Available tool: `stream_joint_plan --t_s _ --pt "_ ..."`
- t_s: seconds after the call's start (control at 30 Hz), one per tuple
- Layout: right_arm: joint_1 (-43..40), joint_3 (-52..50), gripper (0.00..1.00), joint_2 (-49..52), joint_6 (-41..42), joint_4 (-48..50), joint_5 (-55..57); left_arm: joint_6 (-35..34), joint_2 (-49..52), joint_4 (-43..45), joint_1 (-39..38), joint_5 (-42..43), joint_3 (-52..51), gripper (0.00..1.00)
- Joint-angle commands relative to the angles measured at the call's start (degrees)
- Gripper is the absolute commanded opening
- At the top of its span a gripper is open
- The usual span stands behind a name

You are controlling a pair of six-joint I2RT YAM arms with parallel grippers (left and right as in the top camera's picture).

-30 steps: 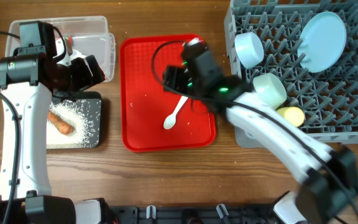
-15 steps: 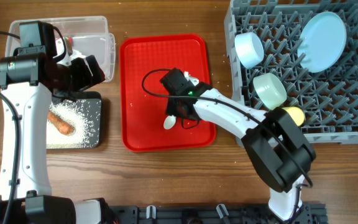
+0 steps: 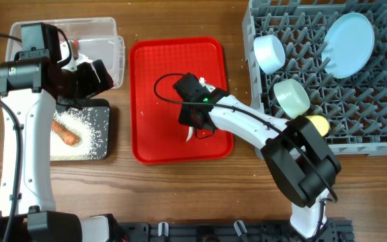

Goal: Sort waste into correct bins and load items into the dishwasher rack
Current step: 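Carry the spoon into the rack and release it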

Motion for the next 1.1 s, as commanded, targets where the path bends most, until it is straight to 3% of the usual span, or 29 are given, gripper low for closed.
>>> stream_joint_plan --t_s 0.0,0.2,0.37,0.43,0.63,0.9,1.07 --pt "-1.7 0.2 0.04 0.0 -6.5 -0.5 -1.3 1.0 0.3 0.0 -0.2 0.5 0.4 1.0" --pt "-7.0 1.4 0.04 -12.1 -27.1 -1.4 -7.3 1.0 0.3 0.0 -0.2 0.5 0.4 1.0" --pt "-10.3 1.4 0.04 -24.3 -38.4 -3.9 -7.2 1.0 0.3 0.0 -0.2 0.5 0.4 1.0" --pt "-12.5 1.4 0.04 -31.7 -46.2 -5.5 -5.9 1.0 0.3 0.0 -0.2 0.5 0.4 1.0" --pt "-17.8 1.4 0.04 -42.8 -55.7 -11.4 3.0 1.0 0.3 0.0 -0.2 0.5 0.4 1.0" --pt "-27.3 1.2 0.04 -46.7 -71.9 -18.4 13.0 1.0 0.3 0.0 -0.2 0.5 0.4 1.0" --pt "-35.7 1.2 0.04 -45.3 -74.4 -18.1 13.0 1.0 0.3 0.0 -0.2 0.5 0.4 1.0"
